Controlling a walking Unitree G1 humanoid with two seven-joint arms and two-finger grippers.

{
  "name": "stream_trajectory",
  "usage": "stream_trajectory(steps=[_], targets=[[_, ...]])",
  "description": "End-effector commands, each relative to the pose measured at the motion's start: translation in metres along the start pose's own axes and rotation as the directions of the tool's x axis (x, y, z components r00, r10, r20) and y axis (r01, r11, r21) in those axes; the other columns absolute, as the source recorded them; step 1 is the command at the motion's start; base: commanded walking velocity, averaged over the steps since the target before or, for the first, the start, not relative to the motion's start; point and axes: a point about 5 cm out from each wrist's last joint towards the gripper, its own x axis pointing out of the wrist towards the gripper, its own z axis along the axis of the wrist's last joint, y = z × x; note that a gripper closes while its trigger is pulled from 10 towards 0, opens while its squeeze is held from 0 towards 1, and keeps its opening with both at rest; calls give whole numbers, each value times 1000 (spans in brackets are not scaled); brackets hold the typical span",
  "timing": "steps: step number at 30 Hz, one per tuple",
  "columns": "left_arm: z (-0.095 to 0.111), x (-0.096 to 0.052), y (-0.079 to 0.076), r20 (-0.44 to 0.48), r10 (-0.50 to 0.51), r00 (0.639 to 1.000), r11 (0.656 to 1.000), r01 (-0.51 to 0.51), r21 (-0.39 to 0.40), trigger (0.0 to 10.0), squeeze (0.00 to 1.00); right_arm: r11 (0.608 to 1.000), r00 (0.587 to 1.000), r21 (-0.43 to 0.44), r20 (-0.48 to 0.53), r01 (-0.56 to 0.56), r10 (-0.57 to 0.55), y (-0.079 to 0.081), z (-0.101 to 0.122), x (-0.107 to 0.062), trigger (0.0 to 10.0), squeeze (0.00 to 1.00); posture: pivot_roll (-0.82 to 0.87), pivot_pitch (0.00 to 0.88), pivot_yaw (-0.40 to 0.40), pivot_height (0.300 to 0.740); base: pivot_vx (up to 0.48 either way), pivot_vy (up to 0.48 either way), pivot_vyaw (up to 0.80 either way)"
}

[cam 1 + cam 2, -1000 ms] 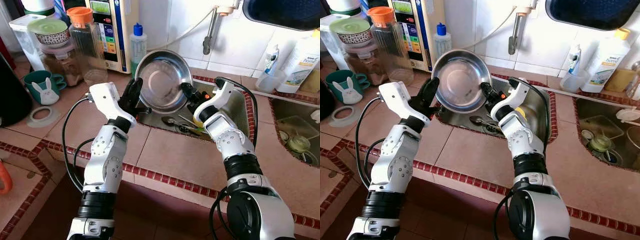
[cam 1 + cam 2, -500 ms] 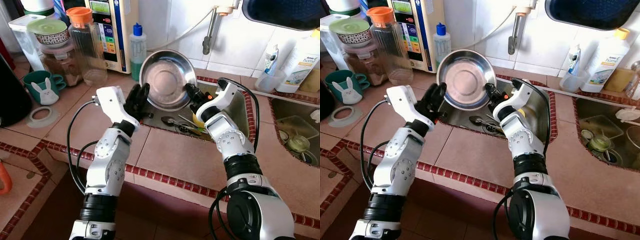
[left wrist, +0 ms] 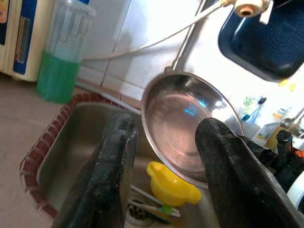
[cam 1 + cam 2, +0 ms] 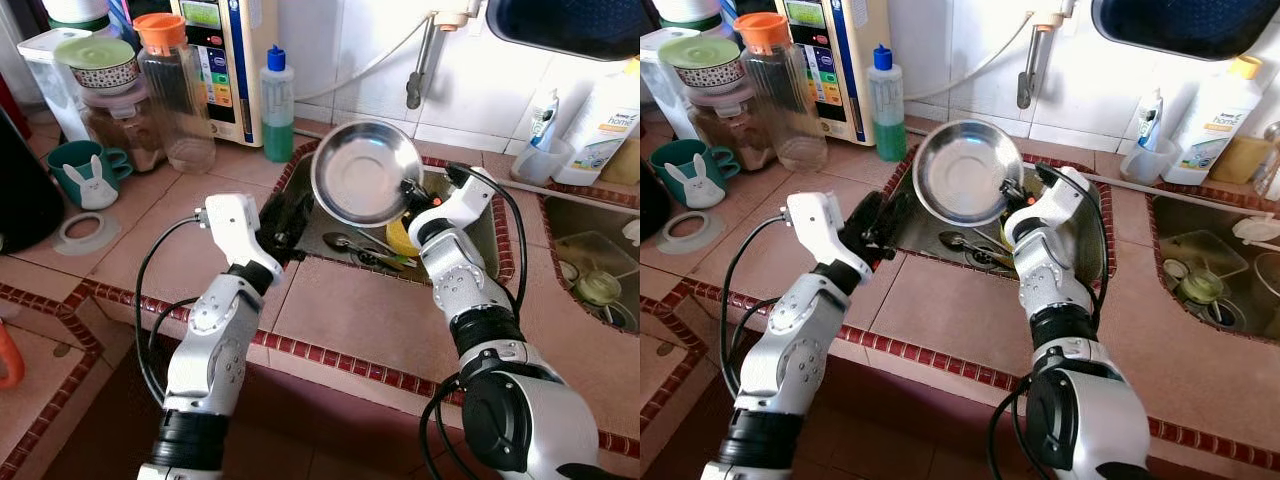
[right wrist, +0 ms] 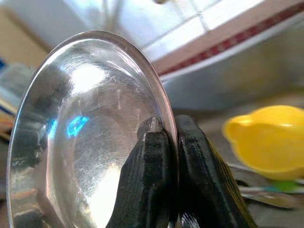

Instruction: Kitchen organization

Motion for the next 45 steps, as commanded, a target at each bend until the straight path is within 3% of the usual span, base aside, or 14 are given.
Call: stream_trajectory(steps=[1,9,10,11,14,15,16,17,26,27,28,29,45], targets=[[1,-3,-3,-10,-6,1000,1000,6,25,10000,1000,999,1000,-44,21,21,-20,1,5,2,0,0,145,57,-11,740,0,0,0],[-13,-26,-1,-102,13,995,996,-4,85,10000,1000,964,991,-230,15,131,-132,-28,1,-3,39,0,178,56,-12,740,0,0,0],[-14,-28,-1,-108,13,994,996,-3,89,10000,1000,964,991,-233,9,131,-132,-29,0,-3,353,0,179,56,-12,740,0,0,0],[-15,-30,-1,-114,12,993,995,-1,95,10000,1000,964,991,-234,4,130,-133,-31,0,-3,1922,0,179,56,-12,740,0,0,0],[-18,-38,-2,-140,3,990,991,16,134,10000,1000,950,988,-277,-15,143,-153,-38,-4,-5,2706,0,188,60,-6,740,0,0,0],[-18,-40,-2,-143,5,990,991,15,137,10000,1000,947,988,-286,-17,145,-156,-39,-5,-6,3647,0,188,60,-6,740,0,0,0],[-18,-42,-2,-145,10,989,991,10,133,10000,1000,942,987,-300,-22,148,-162,-41,-6,-7,7765,0,191,63,-2,740,0,0,0],[-17,-45,-1,-150,19,988,992,0,125,10000,1000,929,984,-336,-35,154,-176,-45,-9,-8,10000,0,195,64,-1,740,0,0,0],[-14,-50,3,-159,37,987,987,-11,158,10000,1000,903,977,-405,-87,143,-194,-50,-23,-13,10000,0,213,68,8,740,0,0,0],[-14,-50,3,-160,38,986,987,-12,159,10000,1000,901,977,-413,-97,135,-190,-50,-26,-14,10000,686,212,68,10,740,0,0,0],[-14,-50,3,-160,38,986,987,-12,159,10000,1000,901,977,-413,-97,135,-190,-50,-26,-14,10000,686,212,68,10,740,0,0,0],[-14,-50,3,-162,38,986,987,-12,159,10000,1000,899,977,-418,-102,128,-187,-49,-28,-14,10000,1000,211,69,11,740,0,0,0],[-16,-50,3,-182,45,982,984,-12,177,10000,1000,899,971,-419,-131,131,-202,-54,-34,-18,10000,1000,211,74,8,740,0,0,0]])
